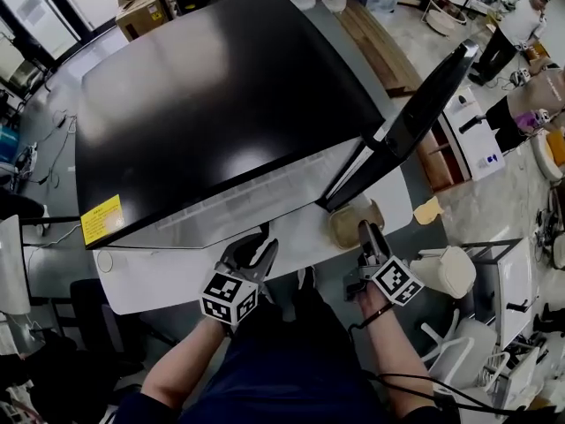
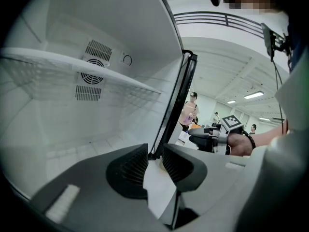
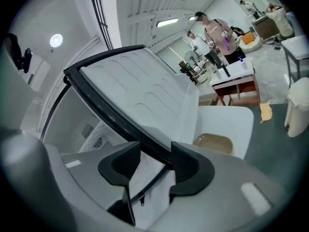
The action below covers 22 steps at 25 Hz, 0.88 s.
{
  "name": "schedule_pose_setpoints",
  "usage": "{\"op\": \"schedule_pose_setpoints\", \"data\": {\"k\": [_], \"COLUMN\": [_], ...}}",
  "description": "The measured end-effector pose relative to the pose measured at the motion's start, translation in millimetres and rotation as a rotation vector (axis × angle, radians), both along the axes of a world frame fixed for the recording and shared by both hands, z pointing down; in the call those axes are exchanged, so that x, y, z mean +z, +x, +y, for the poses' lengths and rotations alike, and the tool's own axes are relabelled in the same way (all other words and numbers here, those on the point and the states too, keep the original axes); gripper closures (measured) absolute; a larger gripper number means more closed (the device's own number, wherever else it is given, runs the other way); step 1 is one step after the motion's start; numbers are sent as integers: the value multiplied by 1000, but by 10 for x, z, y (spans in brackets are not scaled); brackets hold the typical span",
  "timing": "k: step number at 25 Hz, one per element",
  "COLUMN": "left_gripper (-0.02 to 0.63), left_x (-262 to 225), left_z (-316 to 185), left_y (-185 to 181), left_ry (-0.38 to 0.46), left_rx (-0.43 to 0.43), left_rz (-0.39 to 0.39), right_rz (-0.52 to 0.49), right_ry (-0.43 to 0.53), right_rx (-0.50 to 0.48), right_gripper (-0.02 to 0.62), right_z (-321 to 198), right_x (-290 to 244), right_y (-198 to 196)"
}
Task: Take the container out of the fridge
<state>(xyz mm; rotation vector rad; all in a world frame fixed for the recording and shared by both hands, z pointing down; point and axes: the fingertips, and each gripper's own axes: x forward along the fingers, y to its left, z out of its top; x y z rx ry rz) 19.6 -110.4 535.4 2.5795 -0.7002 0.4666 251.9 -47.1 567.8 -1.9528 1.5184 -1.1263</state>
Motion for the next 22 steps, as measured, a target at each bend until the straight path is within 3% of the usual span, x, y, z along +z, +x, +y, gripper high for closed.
{"op": "schedule_pose_setpoints", "data": {"k": [11,22], "left_gripper": [512,514], "left_x": [-580,-1145], "left_z": [-89,-222], "left_y": [-355,-661], "left_ry": [78,205], "left_rx": [-95,-191], "left_rz": [85,127], "right_rz": [229,469], "right_ry": [154,284], "right_rx": [-245,-470], "right_gripper": [399,417], "right_z": [-577,-804], "right_x": [-971,-1600], "right_y": [-834,-1587]}}
